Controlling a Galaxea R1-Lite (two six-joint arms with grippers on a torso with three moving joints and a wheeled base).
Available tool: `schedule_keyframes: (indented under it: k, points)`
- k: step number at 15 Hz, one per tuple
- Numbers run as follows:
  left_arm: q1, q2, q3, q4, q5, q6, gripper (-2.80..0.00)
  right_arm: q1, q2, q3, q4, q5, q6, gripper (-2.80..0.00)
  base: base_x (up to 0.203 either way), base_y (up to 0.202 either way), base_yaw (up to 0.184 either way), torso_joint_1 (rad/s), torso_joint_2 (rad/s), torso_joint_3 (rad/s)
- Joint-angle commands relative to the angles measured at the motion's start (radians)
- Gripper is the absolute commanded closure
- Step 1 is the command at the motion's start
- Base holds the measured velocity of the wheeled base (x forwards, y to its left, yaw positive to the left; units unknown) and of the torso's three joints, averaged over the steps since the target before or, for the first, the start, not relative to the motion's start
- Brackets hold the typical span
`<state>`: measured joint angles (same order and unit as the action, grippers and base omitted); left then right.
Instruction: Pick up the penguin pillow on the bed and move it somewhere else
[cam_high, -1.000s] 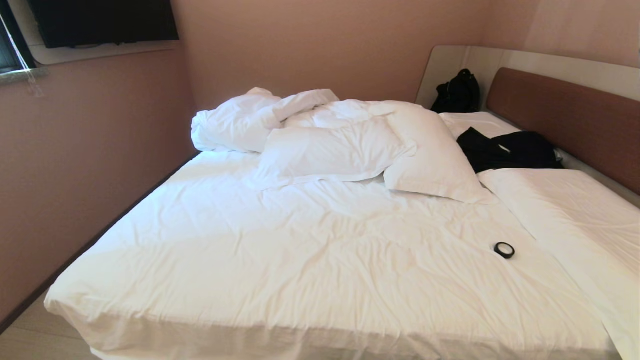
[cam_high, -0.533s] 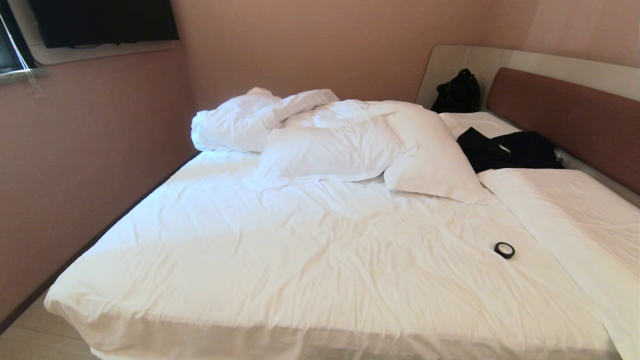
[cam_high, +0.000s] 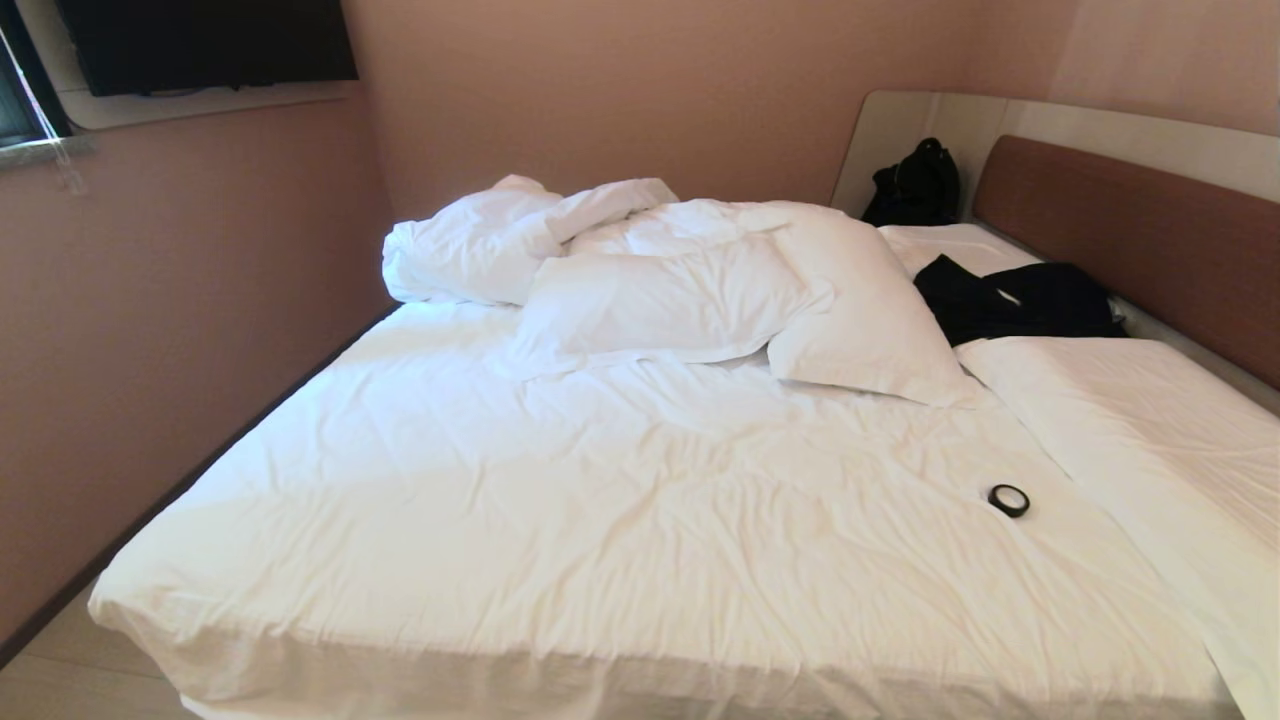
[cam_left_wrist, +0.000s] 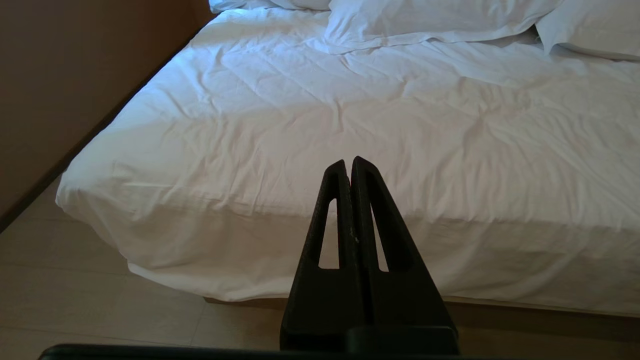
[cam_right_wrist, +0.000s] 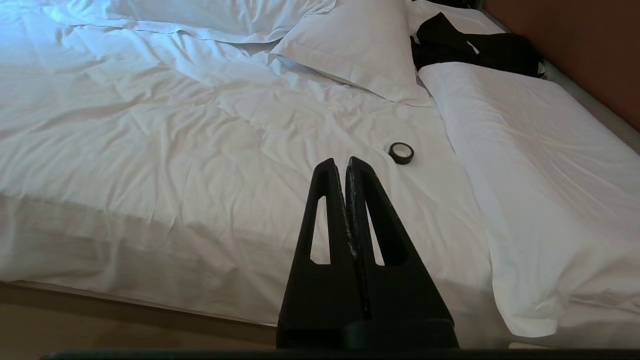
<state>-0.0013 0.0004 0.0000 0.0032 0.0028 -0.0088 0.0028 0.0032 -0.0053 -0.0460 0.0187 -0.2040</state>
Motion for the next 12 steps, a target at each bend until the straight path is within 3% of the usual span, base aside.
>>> schedule_keyframes:
  k: [1,3,12]
  points:
    - [0.0,0.0,0.002,0.0,0.0,0.0,0.0,0.0,-0.001,0.002,0.006,-0.002,0.103,0.0,0.0,0.0,0.0,0.0,0.0,0.0]
    - [0.0,0.0,0.002,0.0,0.0,0.0,0.0,0.0,-0.002,-0.001,0.052,-0.014,0.193,0.0,0.0,0.0,0.0,0.0,0.0,0.0]
    - [0.0,0.0,0.002,0.0,0.0,0.0,0.0,0.0,-0.002,0.001,0.051,-0.019,0.198,0.0,0.0,0.0,0.0,0.0,0.0,0.0]
